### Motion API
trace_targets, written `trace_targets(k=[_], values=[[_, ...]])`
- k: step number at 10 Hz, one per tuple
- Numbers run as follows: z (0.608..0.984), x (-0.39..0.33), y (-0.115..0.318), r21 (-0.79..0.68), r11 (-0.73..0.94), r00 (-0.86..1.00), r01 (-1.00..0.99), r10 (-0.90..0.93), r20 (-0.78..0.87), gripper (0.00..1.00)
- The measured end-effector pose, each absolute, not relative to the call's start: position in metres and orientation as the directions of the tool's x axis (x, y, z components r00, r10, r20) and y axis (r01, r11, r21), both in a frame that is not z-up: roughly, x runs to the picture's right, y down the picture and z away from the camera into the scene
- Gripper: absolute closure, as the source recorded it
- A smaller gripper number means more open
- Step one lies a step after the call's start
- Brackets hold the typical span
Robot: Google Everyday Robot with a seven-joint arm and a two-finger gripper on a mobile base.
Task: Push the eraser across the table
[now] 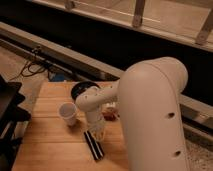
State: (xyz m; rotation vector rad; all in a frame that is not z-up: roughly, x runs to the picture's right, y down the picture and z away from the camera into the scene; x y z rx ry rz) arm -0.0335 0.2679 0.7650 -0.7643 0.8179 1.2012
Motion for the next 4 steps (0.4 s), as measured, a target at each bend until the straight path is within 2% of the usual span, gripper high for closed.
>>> trace_targets(k=[4], values=[[0.7604,-0.0348,0.2642,-0.072,0.193,0.159,-0.978,0.481,-0.862,1.00]])
